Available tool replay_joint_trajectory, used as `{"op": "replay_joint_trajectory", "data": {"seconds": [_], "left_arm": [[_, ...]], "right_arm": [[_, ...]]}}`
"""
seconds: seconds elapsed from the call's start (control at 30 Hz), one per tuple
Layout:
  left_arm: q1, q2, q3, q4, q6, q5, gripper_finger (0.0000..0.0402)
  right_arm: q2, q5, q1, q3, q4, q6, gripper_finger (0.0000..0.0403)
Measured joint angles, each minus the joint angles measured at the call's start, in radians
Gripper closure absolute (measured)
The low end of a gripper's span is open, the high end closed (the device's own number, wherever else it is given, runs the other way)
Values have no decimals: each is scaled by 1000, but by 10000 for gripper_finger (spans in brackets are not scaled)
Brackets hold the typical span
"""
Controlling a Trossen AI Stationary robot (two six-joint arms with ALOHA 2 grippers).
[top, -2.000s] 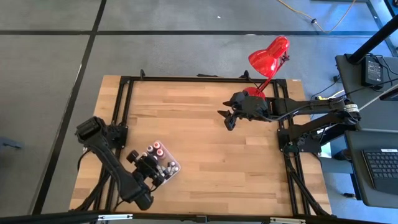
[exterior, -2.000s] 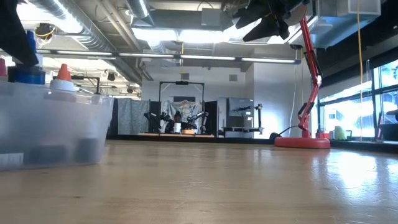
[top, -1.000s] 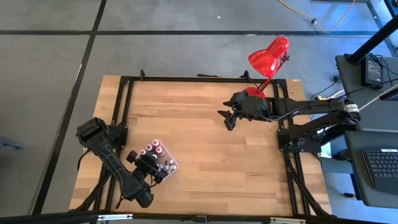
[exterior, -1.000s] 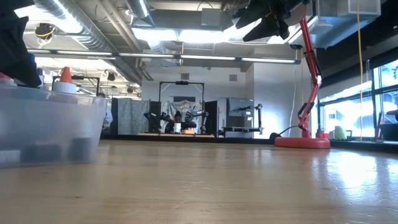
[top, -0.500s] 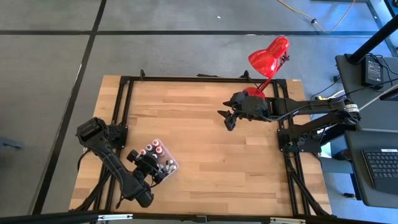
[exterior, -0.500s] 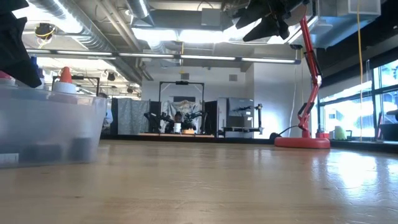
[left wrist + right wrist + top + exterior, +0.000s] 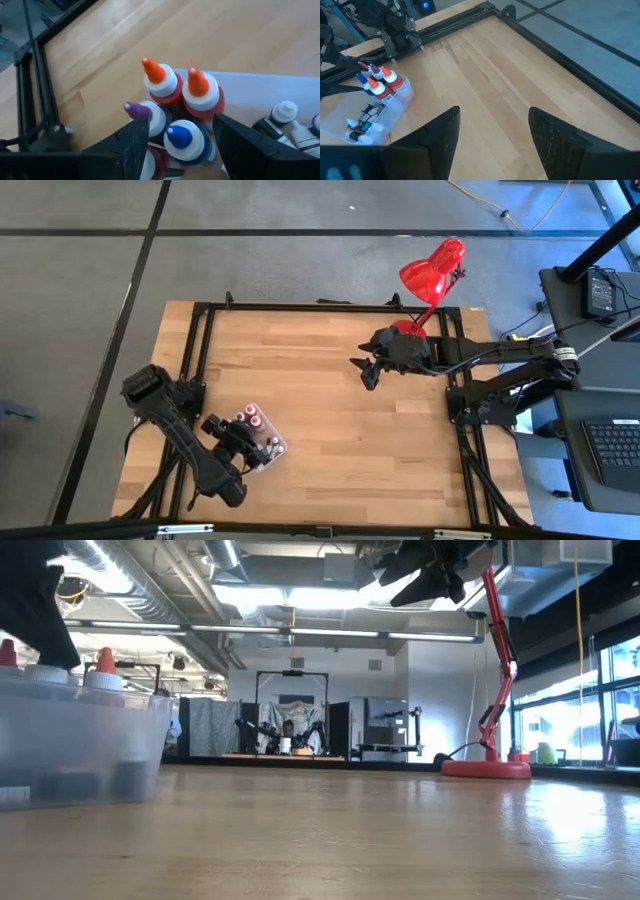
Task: Pick & Place food coloring
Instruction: Return to Home Position
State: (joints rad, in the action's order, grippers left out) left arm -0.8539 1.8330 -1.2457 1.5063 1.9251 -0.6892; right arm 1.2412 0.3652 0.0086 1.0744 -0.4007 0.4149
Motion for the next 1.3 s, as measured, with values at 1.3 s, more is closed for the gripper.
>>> {"op": "replay_joint_trajectory", "data": {"seconds": [1.3], "left_arm": [[361,-579,-21,-1016,-1520,124,191]], "right_arm": [[-199,-86,183,-309,470,-143,165]]}}
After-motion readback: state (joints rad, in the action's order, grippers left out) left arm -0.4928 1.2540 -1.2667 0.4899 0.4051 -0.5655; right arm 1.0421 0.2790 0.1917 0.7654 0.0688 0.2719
